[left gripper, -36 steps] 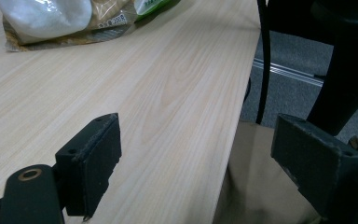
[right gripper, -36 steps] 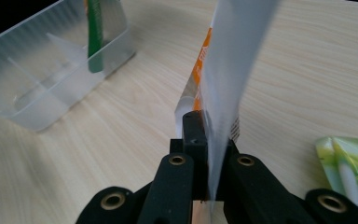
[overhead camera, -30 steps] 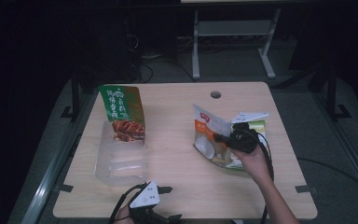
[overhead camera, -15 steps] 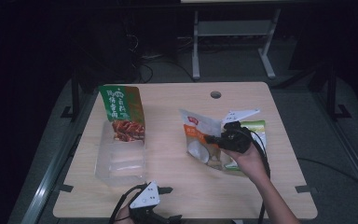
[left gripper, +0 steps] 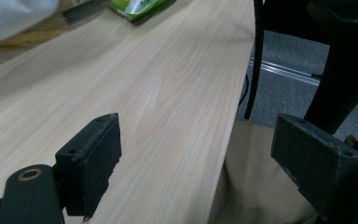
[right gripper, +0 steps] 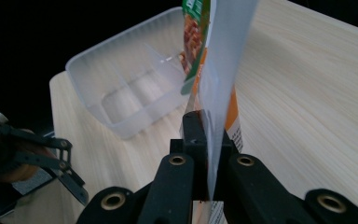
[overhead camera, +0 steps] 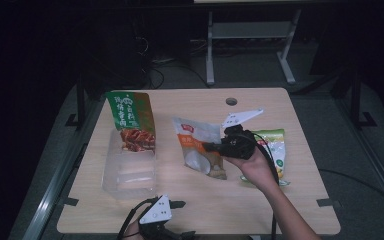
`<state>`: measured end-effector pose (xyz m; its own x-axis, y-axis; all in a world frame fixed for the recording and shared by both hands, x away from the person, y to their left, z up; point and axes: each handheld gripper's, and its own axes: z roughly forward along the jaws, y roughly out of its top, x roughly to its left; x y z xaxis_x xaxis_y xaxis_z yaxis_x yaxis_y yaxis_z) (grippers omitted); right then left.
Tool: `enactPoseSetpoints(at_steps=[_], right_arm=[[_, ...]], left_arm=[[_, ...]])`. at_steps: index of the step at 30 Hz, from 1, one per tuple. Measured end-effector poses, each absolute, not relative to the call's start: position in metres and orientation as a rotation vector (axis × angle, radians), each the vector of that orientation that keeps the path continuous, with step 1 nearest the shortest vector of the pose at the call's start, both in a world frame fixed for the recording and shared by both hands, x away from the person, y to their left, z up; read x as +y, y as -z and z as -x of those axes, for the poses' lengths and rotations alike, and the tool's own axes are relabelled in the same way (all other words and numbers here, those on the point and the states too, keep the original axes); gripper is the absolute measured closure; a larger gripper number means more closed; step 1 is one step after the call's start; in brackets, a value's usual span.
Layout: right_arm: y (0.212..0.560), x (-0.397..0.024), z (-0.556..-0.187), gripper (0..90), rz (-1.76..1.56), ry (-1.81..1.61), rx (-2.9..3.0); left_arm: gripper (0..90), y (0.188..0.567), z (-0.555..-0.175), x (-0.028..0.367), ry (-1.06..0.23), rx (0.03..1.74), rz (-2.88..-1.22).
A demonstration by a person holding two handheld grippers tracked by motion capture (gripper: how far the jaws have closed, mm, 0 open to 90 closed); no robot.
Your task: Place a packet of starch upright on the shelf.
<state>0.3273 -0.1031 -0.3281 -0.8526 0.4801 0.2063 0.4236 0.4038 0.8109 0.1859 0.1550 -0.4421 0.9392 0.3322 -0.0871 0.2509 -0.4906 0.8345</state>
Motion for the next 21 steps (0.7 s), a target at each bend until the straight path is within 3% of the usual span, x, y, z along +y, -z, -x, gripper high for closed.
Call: enactPoseSetpoints(at_steps=[21], right_arm=[[0.304,-0.042,-0.334,90.0,-0.650,-1.559,2.630]], left_arm=[[15.7,0.441,-0.185,0.157,-0.112,0.406,-2.104]])
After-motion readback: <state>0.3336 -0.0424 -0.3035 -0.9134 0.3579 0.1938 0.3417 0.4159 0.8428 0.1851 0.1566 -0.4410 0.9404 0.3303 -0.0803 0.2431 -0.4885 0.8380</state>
